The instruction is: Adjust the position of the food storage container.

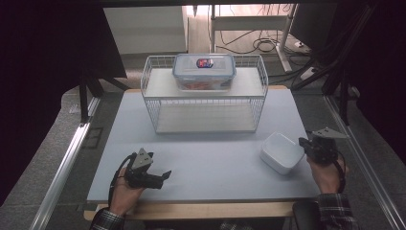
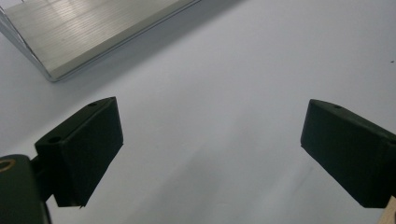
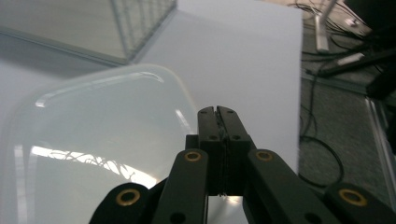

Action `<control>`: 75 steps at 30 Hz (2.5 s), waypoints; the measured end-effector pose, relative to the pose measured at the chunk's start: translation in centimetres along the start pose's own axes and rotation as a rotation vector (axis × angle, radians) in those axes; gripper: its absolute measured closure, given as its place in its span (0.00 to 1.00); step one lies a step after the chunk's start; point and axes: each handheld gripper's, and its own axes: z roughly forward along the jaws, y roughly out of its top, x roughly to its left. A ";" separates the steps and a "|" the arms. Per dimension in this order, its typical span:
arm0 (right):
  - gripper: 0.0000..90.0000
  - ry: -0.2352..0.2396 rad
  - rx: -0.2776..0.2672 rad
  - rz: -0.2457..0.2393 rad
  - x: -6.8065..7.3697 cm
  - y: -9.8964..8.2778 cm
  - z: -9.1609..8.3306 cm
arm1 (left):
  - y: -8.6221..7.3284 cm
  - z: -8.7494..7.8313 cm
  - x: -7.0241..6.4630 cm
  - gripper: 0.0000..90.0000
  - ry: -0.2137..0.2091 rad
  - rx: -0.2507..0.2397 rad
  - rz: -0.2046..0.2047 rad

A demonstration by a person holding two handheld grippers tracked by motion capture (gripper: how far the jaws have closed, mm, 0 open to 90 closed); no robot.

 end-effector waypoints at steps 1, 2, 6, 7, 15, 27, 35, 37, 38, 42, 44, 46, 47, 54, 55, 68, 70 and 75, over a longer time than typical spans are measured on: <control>0.99 -0.014 0.007 0.007 -0.3 -0.2 0.1 | 0.0 0.0 0.0 0.06 0.001 0.001 0.000; 0.99 -0.023 0.012 0.011 -0.5 -0.2 0.1 | 0.0 0.0 0.0 0.06 0.000 0.002 0.001; 0.99 -0.031 0.040 0.027 -0.9 -0.6 0.5 | -0.1 0.1 0.0 0.06 0.003 0.010 0.004; 0.99 -0.034 0.047 0.027 -0.9 -0.6 0.6 | -0.1 0.1 0.0 0.06 0.003 0.012 0.005; 0.99 0.030 0.073 0.007 0.3 -0.5 1.2 | -0.1 0.3 0.0 0.06 0.004 0.028 0.020; 0.99 0.188 0.089 -0.028 4.3 0.2 2.3 | -0.1 0.4 -0.1 0.06 0.002 0.036 0.029; 0.99 0.302 0.095 -0.052 7.5 0.9 3.2 | 0.0 0.6 -0.2 0.06 -0.011 0.036 0.015; 0.99 0.330 0.096 -0.062 8.4 1.2 3.6 | 0.0 0.7 -0.2 0.06 -0.014 0.036 0.013; 0.99 0.345 0.094 -0.072 8.9 1.3 3.7 | 0.0 0.7 -0.2 0.06 -0.016 0.036 0.012; 0.99 0.416 0.093 -0.089 11.5 1.8 4.5 | 0.1 0.8 -0.3 0.06 -0.024 0.034 0.006; 0.99 0.435 0.094 -0.112 12.5 2.0 4.6 | 0.1 0.8 -0.4 0.07 -0.033 0.040 0.001; 0.99 0.438 0.092 -0.127 12.8 2.0 4.6 | 0.1 0.8 -0.3 0.07 -0.037 0.040 -0.003; 0.99 0.430 0.088 -0.143 12.9 2.0 4.5 | 0.1 0.7 -0.3 0.07 -0.037 0.039 -0.006; 0.99 0.395 0.029 -0.169 12.3 1.4 1.1 | 0.1 0.5 -0.1 0.07 -0.037 0.031 -0.035; 0.99 0.401 0.029 -0.168 12.4 1.0 0.4 | 0.1 0.5 -0.1 0.07 -0.037 0.034 -0.039; 0.99 0.478 0.154 -0.197 14.4 -1.9 -0.6 | 0.2 0.6 0.2 0.07 -0.046 0.026 -0.067; 0.99 0.480 0.167 -0.196 14.5 -1.9 0.0 | 0.4 0.7 0.2 0.08 -0.048 0.023 -0.074; 0.99 0.465 0.167 -0.172 13.8 -1.0 1.6 | 0.8 1.1 0.3 0.08 -0.058 0.020 -0.095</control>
